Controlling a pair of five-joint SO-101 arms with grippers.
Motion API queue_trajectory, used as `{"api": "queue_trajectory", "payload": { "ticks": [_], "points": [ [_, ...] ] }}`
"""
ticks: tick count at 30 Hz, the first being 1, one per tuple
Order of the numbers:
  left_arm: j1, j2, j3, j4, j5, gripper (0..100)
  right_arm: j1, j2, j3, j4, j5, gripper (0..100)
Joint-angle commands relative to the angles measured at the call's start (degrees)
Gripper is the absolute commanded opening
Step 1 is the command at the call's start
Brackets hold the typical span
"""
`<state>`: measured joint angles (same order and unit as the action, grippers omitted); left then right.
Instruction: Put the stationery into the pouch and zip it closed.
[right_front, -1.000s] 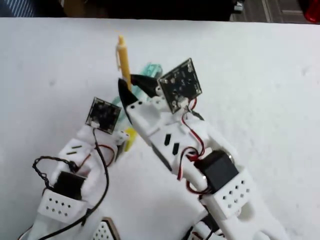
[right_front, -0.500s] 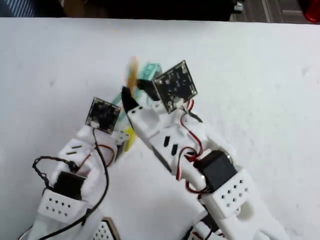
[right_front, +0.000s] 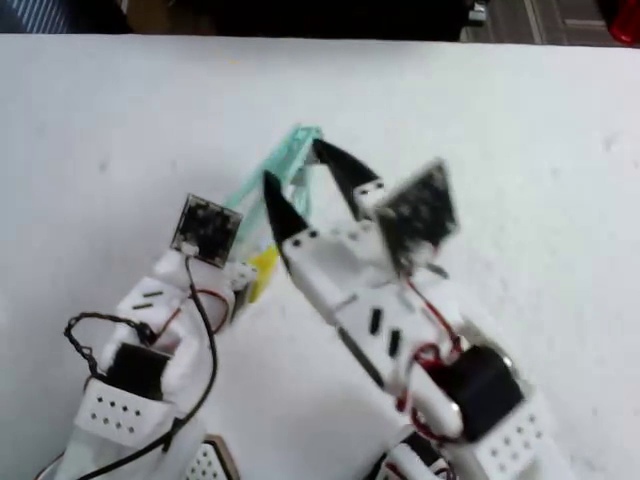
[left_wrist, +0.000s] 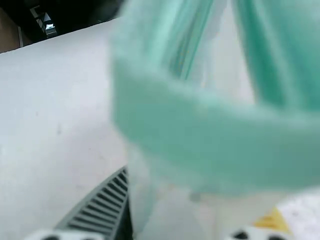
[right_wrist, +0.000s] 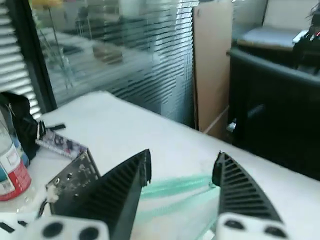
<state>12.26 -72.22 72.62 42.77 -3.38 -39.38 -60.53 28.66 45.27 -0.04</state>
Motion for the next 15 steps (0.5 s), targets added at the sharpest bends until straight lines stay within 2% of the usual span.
{"api": "queue_trajectory", "payload": {
  "ticks": [1, 10, 15],
  "points": [
    [1.27, -0.48, -0.44, 0.26, -0.35, 24, 3.74, -3.38, -0.88, -0.22, 0.0, 19.1],
    [1.27, -0.48, -0.44, 0.26, -0.26, 24, 17.89, -3.03, 0.88, -0.13, 0.0, 19.1],
    [1.27, -0.48, -0.44, 0.26, 0.88, 24, 21.58, 0.4, 6.15, -0.13, 0.0, 19.1]
  ]
}}
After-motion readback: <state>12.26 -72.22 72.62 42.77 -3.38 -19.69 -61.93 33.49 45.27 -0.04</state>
